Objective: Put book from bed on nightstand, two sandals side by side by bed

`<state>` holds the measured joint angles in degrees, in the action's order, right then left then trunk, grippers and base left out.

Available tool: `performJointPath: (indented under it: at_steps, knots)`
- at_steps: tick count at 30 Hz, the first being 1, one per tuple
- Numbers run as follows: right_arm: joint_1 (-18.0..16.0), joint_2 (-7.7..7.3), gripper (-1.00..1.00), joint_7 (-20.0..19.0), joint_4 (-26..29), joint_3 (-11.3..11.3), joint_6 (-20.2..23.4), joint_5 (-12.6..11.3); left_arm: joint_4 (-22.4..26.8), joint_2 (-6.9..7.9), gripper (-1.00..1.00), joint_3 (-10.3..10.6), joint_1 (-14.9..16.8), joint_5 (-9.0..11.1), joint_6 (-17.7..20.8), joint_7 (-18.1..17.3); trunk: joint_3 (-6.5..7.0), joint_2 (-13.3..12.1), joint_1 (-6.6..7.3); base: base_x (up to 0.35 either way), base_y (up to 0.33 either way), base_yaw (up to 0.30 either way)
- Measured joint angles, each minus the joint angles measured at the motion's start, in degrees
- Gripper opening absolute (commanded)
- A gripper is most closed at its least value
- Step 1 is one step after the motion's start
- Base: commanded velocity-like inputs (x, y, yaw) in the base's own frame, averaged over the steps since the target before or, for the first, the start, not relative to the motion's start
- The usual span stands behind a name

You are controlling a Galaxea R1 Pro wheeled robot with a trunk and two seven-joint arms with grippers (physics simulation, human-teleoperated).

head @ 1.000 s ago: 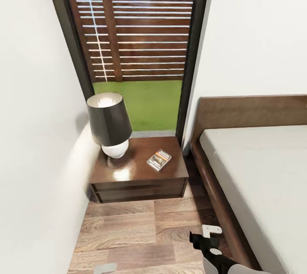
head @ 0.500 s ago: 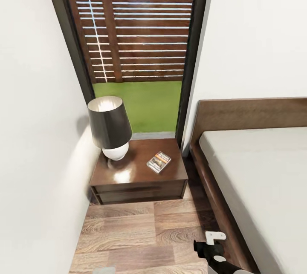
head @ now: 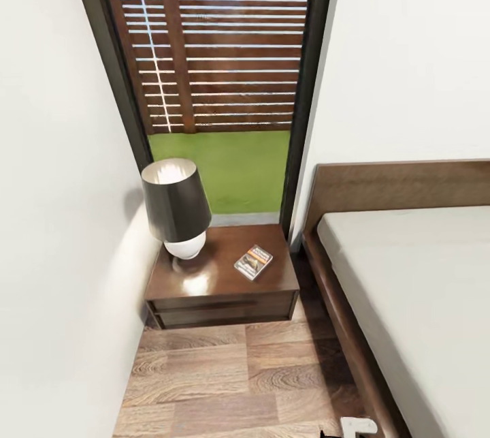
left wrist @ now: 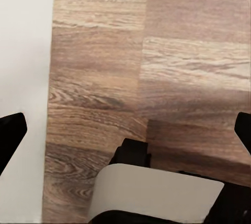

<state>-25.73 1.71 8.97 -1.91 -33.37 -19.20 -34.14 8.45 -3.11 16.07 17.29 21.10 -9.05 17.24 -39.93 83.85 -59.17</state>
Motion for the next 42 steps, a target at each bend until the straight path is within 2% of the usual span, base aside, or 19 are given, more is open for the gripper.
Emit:
performJointPath:
  at_steps: [4,5,8,14,33,42]
  knots:
    - [1.3,-0.01,1.0,0.3,-0.4,0.1,-1.0,-0.3,-3.7,0.02,1.0,-1.0,-0.1,1.1,-0.1,-0.2,0.72,-1.6,0.88,0.0,0.0,0.0]
    - [2.4,-0.02,1.0,0.6,-0.7,0.3,-0.9,-0.4,-6.2,0.02,1.0,-1.4,-0.7,1.4,-0.3,-1.3,0.89,-2.0,1.1,0.0,0.0,0.0]
    - [3.2,0.03,1.0,0.6,-0.7,0.2,-0.7,-0.3,-6.9,0.14,1.0,-1.4,-1.2,1.5,-0.4,-2.7,1.44,-3.2,1.76,0.0,0.0,0.0]
    - [3.6,0.43,1.0,0.5,-0.3,0.1,-0.6,-0.1,-7.3,0.26,1.0,-1.4,-1.6,1.5,-0.5,-3.8,2.52,-5.6,3.08,0.0,0.0,0.0]
    - [3.7,0.12,1.0,0.4,-0.5,0.1,-0.6,-0.1,-7.4,-0.05,1.0,-1.4,-1.6,1.5,-0.5,-3.9,5.93,-13.2,7.25,0.0,0.0,0.0]
    - [3.7,0.28,1.0,0.4,-0.5,0.1,-0.6,-0.1,-7.4,0.5,1.0,-1.5,-1.7,1.8,-0.6,-4.0,7.55,-16.9,9.23,0.0,0.0,0.0]
